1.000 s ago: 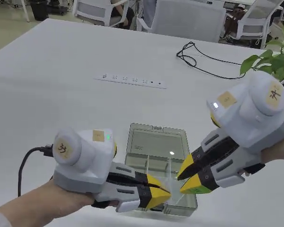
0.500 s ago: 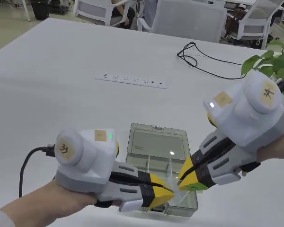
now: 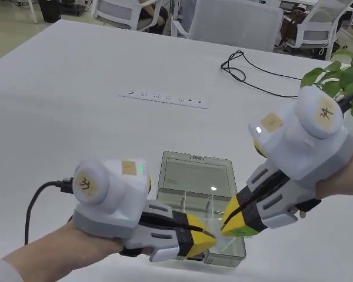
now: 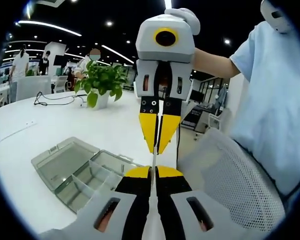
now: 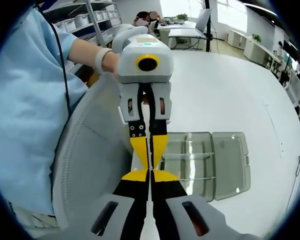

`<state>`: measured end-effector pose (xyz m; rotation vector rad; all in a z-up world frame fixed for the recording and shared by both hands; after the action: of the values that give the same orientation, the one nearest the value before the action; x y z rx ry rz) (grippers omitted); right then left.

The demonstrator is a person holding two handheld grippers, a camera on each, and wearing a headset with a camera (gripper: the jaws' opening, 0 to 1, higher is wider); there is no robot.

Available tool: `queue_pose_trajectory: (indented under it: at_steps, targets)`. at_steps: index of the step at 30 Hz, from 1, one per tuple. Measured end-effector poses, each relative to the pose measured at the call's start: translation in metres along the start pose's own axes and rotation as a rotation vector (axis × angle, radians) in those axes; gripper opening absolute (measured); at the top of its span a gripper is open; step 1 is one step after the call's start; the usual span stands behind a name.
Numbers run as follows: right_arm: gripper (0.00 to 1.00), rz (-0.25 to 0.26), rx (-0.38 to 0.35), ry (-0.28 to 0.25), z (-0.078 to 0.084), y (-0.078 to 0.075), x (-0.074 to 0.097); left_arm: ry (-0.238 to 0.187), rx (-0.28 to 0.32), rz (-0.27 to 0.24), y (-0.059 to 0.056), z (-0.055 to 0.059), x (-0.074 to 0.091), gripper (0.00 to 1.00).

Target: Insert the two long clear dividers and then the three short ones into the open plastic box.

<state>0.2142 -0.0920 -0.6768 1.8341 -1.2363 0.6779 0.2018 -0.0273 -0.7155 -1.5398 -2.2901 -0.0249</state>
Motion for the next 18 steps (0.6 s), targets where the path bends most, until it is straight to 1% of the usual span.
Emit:
queue_pose_trajectory:
  at_steps: [3, 7, 12, 14, 15, 18]
  targets:
    - [0.03, 0.016, -0.012, 0.001, 0.0, -0.003, 0.003, 0.003, -0.007, -0.034, 0.005, 0.0, 0.0, 0.04]
    - [0.03, 0.03, -0.017, 0.014, 0.004, -0.007, 0.007, 0.01, -0.015, -0.08, 0.012, 0.003, 0.003, 0.18]
    - [0.03, 0.067, -0.046, 0.035, 0.012, -0.016, 0.014, 0.013, -0.012, -0.131, 0.02, 0.006, 0.008, 0.32]
    - [0.03, 0.077, -0.047, 0.051, 0.015, -0.019, 0.015, 0.011, -0.011, -0.152, 0.022, 0.007, 0.009, 0.37]
    - [0.03, 0.09, -0.056, 0.064, 0.018, -0.021, 0.016, 0.014, -0.005, -0.163, 0.023, 0.009, 0.01, 0.41]
    - [0.03, 0.106, -0.06, 0.087, 0.023, -0.027, 0.018, 0.015, 0.001, -0.184, 0.025, 0.011, 0.011, 0.49]
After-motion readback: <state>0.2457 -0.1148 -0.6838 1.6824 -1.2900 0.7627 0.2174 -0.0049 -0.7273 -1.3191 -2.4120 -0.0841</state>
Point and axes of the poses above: the centre of the closed fingertips' face, and the gripper's own axes: x roughly backward along the fingers, y roughly to its left, z roughly out of its underside, the point moved 5 cm from there along x, roughly backward along the fingers, and after that the axes turned 11 degrees about -z, right-handed, at the moved point
